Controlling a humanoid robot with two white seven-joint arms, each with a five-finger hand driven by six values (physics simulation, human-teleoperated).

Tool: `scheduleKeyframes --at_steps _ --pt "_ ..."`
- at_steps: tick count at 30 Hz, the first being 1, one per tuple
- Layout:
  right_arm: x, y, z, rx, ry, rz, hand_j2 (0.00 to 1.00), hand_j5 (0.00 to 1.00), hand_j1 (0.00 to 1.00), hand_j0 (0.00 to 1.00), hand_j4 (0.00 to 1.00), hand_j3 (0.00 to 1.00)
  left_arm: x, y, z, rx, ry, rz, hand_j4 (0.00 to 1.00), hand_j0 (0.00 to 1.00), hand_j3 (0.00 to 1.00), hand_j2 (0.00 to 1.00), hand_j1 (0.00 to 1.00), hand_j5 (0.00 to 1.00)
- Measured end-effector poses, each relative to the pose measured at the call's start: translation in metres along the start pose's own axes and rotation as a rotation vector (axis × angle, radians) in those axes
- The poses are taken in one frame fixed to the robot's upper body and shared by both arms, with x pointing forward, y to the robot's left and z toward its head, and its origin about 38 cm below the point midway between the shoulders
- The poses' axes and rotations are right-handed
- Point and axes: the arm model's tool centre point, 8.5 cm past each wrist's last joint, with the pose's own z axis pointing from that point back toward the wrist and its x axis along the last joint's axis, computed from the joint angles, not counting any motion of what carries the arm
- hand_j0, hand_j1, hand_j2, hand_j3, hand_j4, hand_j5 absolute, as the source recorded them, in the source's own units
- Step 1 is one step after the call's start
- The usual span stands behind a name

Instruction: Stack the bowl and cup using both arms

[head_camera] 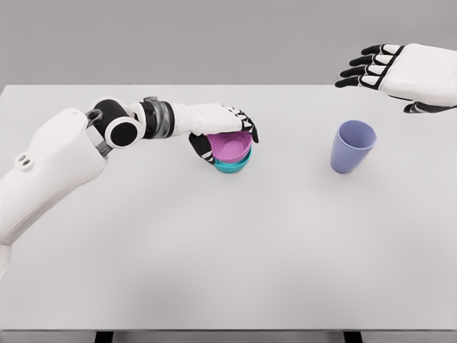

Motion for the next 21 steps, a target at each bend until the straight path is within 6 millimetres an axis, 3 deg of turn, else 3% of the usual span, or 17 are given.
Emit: scheduleKeyframes --at_steps 9,12,21 --pt "0.0 0.0 0.0 0.0 0.0 0.0 1.0 1.0 1.0 1.0 1.0 1.0 -0.0031 -0.003 -0.0009 -0.007 0.007 0.008 0.79 0.79 0.79 0.79 0.79 0.79" --pt "0.0 0.0 0.0001 0.0 0.0 0.0 1.0 1.0 1.0 1.0 1.0 1.0 -0.0032 -0.0031 -0.0009 -0.007 0.007 0.008 1.0 1.0 1.0 1.0 1.0 1.0" --pt "0.0 0.0 -0.0001 0.0 0.0 0.0 1.0 1.0 1.0 1.0 1.0 1.0 -0.0034 -0.0027 -0.0002 -0.005 0.007 0.008 1.0 1.0 1.0 1.0 1.0 1.0"
